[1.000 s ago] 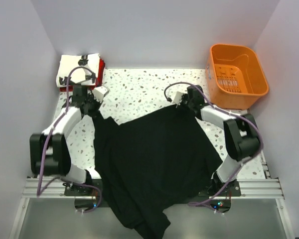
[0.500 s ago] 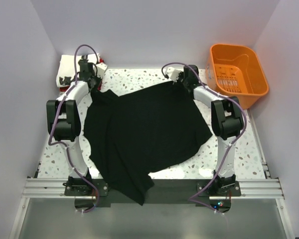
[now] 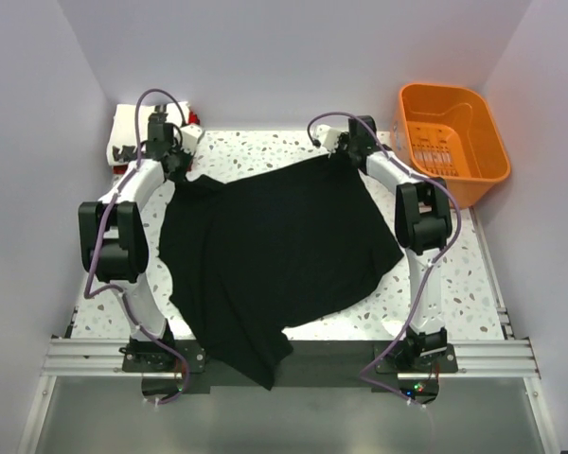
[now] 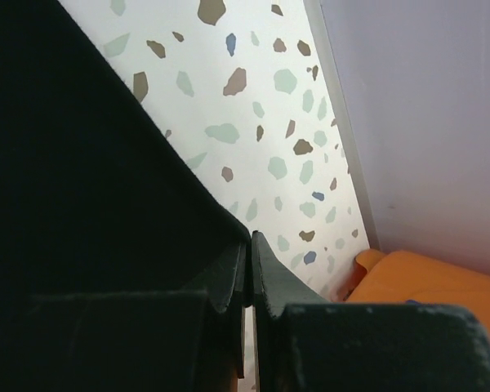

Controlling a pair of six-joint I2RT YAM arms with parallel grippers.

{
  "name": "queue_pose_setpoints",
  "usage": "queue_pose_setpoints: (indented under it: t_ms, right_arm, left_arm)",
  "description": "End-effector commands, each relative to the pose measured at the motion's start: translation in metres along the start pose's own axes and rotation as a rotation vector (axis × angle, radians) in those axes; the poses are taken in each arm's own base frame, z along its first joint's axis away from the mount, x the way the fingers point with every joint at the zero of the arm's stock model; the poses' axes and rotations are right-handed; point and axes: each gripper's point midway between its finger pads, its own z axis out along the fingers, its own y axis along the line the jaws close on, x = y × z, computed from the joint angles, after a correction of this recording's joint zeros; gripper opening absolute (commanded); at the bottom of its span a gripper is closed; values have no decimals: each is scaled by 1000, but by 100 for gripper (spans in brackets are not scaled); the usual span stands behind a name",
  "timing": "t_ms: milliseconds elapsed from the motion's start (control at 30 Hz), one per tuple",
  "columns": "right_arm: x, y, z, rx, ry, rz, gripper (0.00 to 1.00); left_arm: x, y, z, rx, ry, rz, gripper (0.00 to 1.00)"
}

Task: Fold and stack the t-shirts
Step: Flatten the tshirt out, then fold the tshirt

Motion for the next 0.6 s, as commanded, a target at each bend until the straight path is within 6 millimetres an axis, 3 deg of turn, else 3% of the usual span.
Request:
queue_pose_setpoints:
  t_ms: [0,133,267,367,567]
  right_arm:
    - [-6,-10,4,-19,-38,-27,0]
    - [-2,-12,8,-42,-30,-25,0]
    - [-10,-21,3,-24,-65,-18,0]
    - [-11,-33,-6,-3,-77,-14,0]
    - [-3,-51,-28,18,-88,-8,0]
  left_arm:
    - [-12,-11,-29,6,-41,-24,0]
    - [-6,-16,-30,20,-27,-19,0]
    - [-14,-19,-33,48,-32,-57,0]
    - [-26,-25,-62,74,-87,-48,0]
    - [-18,-60,-117,154,-102,29,0]
